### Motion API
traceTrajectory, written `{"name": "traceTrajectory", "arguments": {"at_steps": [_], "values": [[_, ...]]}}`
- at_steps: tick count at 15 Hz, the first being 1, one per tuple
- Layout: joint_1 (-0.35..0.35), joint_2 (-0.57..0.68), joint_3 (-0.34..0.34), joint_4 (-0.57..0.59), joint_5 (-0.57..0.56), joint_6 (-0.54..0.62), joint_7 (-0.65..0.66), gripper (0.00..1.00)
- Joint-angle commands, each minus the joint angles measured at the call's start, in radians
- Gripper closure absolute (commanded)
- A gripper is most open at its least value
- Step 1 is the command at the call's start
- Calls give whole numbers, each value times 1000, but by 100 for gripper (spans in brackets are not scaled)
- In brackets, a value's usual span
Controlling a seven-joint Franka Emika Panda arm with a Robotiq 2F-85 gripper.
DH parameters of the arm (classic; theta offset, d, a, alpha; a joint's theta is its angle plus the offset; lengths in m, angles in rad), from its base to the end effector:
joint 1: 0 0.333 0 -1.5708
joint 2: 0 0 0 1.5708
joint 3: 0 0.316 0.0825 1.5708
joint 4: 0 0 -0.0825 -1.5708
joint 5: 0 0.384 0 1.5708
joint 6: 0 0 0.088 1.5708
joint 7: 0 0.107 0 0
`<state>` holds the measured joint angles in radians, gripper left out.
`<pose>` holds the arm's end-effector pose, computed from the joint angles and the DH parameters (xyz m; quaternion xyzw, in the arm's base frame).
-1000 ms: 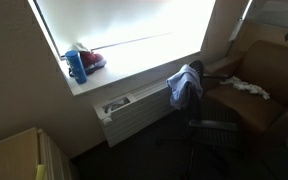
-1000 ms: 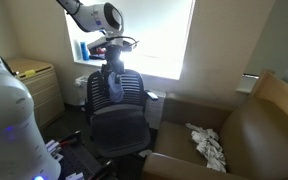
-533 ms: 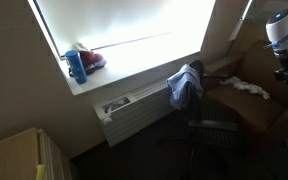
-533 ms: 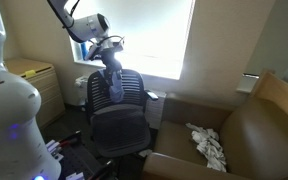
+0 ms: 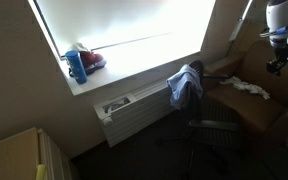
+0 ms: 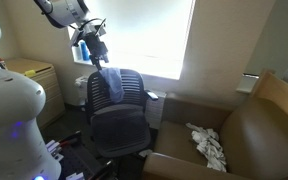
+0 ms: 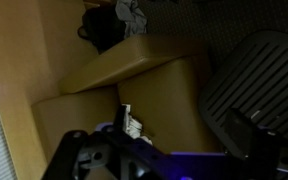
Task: Move the blue cloth to the right
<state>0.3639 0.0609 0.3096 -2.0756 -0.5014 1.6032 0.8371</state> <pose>0.4212 0.2706 0.3817 0.9400 -0.0020 -0.0278 0.3399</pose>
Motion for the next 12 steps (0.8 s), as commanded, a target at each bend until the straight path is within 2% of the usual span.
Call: {"name": "traceTrajectory", "arguments": {"at_steps": [1, 2, 3, 9, 10, 11, 12], "values": [[-16, -22, -5, -26, 14, 55, -24, 0], [-21, 6, -8, -14, 10, 89, -59, 0], [-17, 59, -10, 14, -43, 109, -36, 0], [15, 228, -44, 30, -528, 273, 239, 0], [16, 267, -46, 47, -565, 283, 262, 0], [17, 296, -30, 69, -529, 267, 210, 0], [5, 313, -13, 93, -462, 273, 97, 0]]}}
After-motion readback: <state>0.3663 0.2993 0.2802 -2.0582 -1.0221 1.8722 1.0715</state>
